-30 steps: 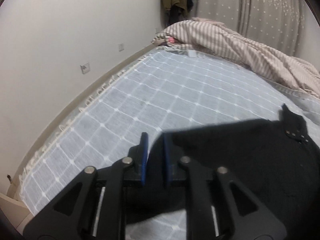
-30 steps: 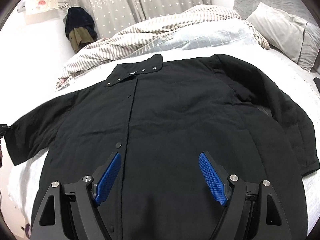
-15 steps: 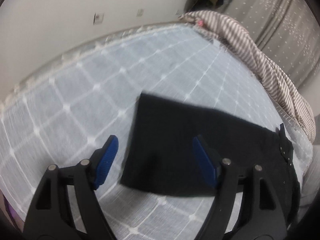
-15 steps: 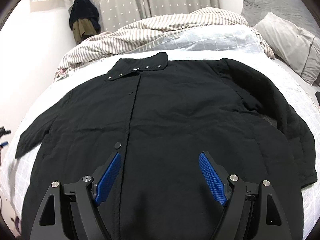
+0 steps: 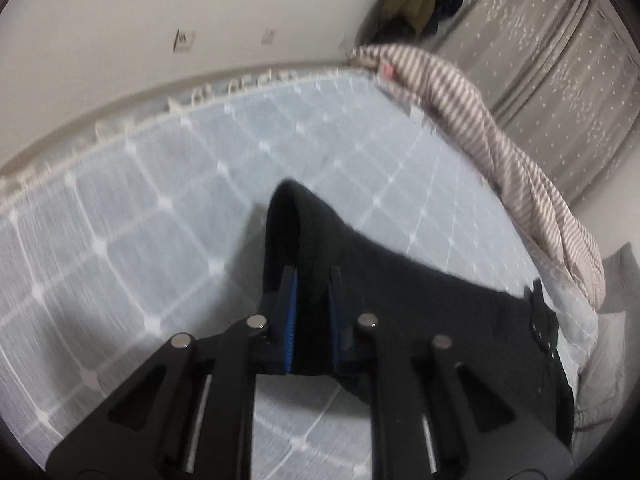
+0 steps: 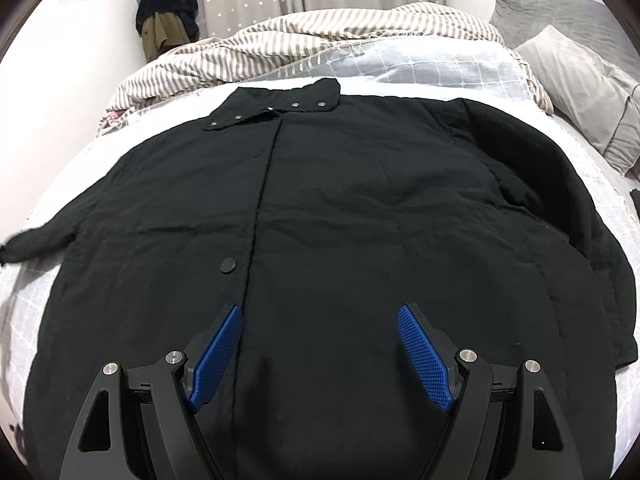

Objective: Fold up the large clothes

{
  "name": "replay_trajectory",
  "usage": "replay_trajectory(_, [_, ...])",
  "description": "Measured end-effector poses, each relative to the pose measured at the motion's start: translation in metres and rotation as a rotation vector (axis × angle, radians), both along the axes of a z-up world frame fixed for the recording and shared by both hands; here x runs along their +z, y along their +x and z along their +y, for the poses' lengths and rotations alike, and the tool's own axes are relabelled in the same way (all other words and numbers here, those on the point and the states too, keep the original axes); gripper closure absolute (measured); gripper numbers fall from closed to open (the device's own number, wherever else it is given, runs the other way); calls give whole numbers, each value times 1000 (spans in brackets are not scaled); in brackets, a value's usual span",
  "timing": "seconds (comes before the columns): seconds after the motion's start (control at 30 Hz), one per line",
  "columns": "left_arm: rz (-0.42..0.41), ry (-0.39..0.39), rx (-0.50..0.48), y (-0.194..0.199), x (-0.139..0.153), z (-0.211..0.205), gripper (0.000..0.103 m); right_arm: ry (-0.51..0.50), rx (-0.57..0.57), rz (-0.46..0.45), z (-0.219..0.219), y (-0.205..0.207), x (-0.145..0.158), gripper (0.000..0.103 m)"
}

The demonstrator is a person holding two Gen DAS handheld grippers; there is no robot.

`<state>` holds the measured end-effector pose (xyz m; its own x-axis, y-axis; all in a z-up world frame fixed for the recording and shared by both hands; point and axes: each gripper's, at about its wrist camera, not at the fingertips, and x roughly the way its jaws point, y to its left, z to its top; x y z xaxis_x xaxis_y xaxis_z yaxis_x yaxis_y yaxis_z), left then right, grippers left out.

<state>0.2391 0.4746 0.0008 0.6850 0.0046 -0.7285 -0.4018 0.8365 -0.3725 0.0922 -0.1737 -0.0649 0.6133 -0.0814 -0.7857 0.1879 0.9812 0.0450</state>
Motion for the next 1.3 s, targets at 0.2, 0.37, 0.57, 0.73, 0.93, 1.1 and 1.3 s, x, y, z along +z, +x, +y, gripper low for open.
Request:
replay_trajectory(0.2, [345,385,20,43,-64,-36,81,-20,8,60,3,10,-14,21])
replay_trajectory(0.37, [235,345,9,14,-56,-45,58,-19,4,132,0,13,-25,21])
replay_trajectory(0.57, [114,340,-109,-30,-8,-82,21,-13,3,69,-4,3,-8,21])
replay_trajectory(0.73, [28,292,-225,-61,25,-133,14,24,-18,23,-19,-12,8,21])
replay_trajectory(0.93, [-49,148,-405,-98,36,-220,11,52,-95,-34,-51,-41,27,21])
replay_trajectory(1.1, [-55,80,-562,-133,37,-306,11,78,-195,-69,-92,-62,37,21])
replay_trajectory(1.3, [-115,-11,-660,-157,13,-380,6,52,-346,-75,-145,-81,37,21])
